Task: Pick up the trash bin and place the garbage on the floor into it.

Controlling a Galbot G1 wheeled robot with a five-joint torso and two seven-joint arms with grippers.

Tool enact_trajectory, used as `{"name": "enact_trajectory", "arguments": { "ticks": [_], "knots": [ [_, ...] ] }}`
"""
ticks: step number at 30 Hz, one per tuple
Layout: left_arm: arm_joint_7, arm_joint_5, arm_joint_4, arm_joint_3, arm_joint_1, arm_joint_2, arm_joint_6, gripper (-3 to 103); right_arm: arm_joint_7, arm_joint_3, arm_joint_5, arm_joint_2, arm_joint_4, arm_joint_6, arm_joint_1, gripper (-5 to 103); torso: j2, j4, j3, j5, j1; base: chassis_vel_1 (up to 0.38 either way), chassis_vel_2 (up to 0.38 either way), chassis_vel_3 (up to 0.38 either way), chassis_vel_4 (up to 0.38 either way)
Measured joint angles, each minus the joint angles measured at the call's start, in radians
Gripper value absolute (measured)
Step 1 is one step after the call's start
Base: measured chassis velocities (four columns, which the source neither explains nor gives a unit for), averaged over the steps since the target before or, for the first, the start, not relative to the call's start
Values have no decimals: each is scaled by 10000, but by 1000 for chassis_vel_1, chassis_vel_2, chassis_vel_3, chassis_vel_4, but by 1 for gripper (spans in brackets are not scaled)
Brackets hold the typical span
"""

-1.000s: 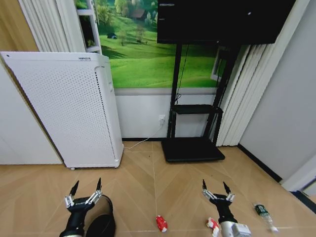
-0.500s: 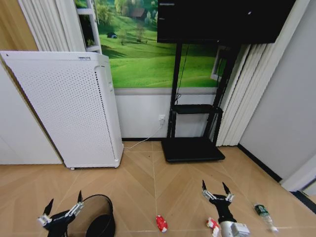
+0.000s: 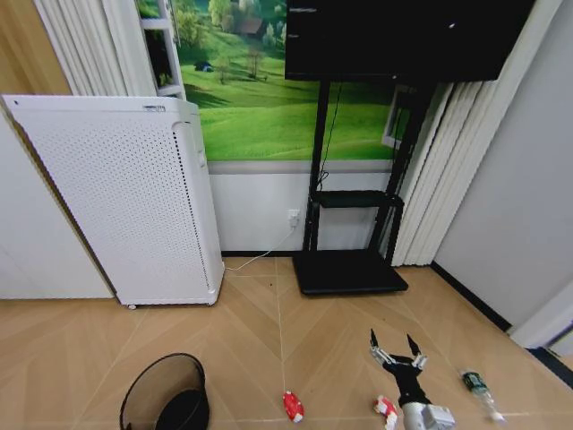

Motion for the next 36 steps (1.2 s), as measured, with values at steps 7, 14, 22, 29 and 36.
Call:
{"name": "enact_trajectory", "arguments": {
  "ticks": [7, 14, 22, 29, 36],
  "knots": [
    [-146, -397, 837, -25, -934, 76, 752, 100, -50, 205, 174, -23, -250, 231, -3, 100, 10, 1, 1, -3, 2, 0, 0, 0, 0],
    [-146, -447, 1214, -95, -1715, -101, 1150, 100, -52, 232, 256, -168, -222, 242, -18, 100, 16, 1, 0, -3, 3, 0, 0, 0, 0],
    [-532, -1980, 700, -164, -1952, 59, 2713, 100, -51, 165, 215, -160, -179, 216, 12, 100, 22, 2, 0, -1, 3, 0, 0, 0, 0],
    [-730, -2291, 1051, -138, -2307, 277, 3189, 100, -51, 247, 224, -122, -291, 297, -57, 100, 26, 2, 1, -3, 4, 0, 0, 0, 0],
    [-734, -2392, 1180, -127, -2559, 283, 3267, 102, -54, 320, 95, -103, -267, 328, -86, 100, 28, 1, 2, -3, 5, 0, 0, 0, 0]
  ]
}}
